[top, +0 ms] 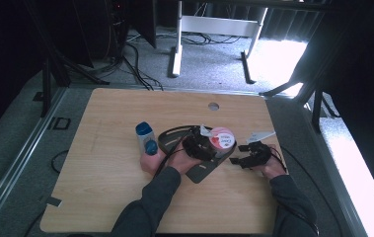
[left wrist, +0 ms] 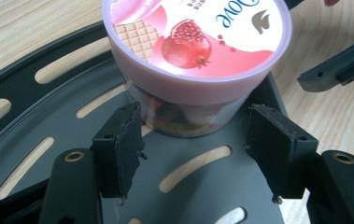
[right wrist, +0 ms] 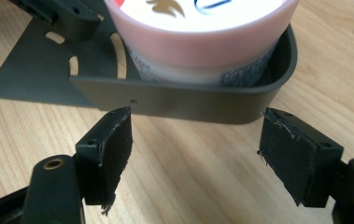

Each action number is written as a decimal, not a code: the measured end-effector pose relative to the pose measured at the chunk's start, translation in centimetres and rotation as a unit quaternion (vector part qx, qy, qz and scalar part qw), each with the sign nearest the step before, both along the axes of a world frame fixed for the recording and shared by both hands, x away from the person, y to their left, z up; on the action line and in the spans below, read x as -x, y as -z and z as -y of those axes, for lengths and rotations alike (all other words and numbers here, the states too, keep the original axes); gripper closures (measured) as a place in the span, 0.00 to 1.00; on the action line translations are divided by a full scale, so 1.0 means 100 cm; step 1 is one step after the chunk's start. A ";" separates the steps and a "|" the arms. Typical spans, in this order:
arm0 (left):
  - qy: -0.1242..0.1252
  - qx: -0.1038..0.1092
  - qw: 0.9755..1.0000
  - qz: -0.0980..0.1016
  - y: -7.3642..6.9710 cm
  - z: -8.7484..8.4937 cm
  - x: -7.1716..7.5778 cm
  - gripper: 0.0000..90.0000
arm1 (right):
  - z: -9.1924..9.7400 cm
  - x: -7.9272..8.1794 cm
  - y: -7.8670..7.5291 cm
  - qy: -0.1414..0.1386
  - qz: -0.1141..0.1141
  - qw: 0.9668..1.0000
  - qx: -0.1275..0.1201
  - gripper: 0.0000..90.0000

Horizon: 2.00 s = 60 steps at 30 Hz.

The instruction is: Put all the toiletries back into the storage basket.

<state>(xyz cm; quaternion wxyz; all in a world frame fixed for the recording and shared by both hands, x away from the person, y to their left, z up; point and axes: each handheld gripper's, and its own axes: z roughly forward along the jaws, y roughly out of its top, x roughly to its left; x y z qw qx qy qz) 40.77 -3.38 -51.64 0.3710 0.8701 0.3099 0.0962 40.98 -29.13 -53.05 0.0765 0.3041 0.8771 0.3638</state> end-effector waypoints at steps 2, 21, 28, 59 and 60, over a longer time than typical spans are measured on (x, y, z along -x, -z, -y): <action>0.001 0.000 1.000 0.001 -0.002 -0.001 0.003 0.41 | 0.001 0.003 0.001 0.001 0.003 1.000 0.001 0.29; 0.014 -0.006 1.000 0.001 -0.007 -0.016 0.025 0.46 | -0.008 0.040 0.011 0.014 0.013 1.000 -0.005 0.34; 0.024 0.003 1.000 -0.004 -0.013 -0.028 0.036 0.45 | -0.010 0.052 0.014 0.026 0.015 1.000 -0.002 0.41; 0.045 0.003 0.999 -0.004 -0.018 -0.072 0.074 0.54 | -0.007 0.073 0.022 0.029 0.041 0.999 0.011 0.56; 0.044 0.003 0.999 -0.003 -0.018 -0.074 0.075 0.53 | -0.006 0.073 0.022 0.029 0.041 0.999 0.010 0.56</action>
